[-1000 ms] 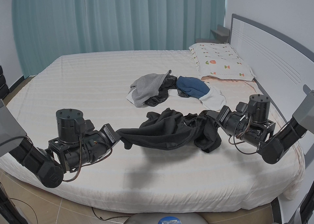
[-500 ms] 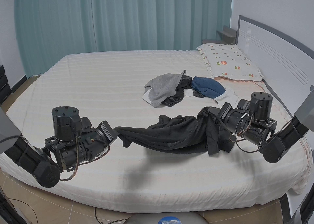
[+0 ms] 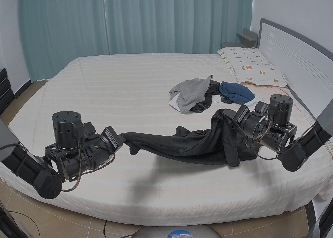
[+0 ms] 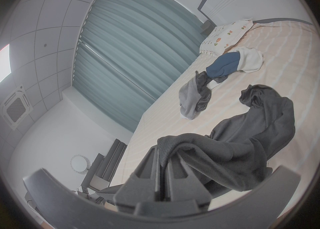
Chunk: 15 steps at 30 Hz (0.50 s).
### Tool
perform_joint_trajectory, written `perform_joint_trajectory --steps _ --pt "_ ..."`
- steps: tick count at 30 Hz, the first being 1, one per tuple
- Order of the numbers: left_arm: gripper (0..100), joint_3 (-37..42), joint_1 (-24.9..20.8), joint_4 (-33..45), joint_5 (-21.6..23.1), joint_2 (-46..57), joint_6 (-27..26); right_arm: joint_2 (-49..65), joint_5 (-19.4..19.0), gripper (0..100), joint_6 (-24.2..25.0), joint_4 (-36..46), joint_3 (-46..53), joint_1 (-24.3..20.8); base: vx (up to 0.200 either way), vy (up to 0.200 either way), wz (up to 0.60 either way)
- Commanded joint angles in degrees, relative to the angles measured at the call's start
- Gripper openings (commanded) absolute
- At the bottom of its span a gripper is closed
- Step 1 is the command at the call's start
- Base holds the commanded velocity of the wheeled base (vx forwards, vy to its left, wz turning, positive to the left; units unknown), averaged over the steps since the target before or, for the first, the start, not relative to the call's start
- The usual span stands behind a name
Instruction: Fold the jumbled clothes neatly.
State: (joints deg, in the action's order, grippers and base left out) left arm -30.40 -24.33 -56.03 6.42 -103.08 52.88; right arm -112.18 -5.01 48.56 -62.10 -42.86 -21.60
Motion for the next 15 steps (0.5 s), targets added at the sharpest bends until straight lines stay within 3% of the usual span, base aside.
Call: perform_joint_trajectory --steps 1,15 --pt "0 -0.01 -0.01 -0.05 -0.01 0.08 0.03 0.21 -0.09 0 0.05 -0.04 0.06 -0.02 0.000 0.200 0.00" --pt "0 -0.01 0.25 -0.05 -0.01 0.08 0.03 -0.15 -0.09 0 0.05 -0.04 -0.56 -0.72 0.000 0.200 0.00"
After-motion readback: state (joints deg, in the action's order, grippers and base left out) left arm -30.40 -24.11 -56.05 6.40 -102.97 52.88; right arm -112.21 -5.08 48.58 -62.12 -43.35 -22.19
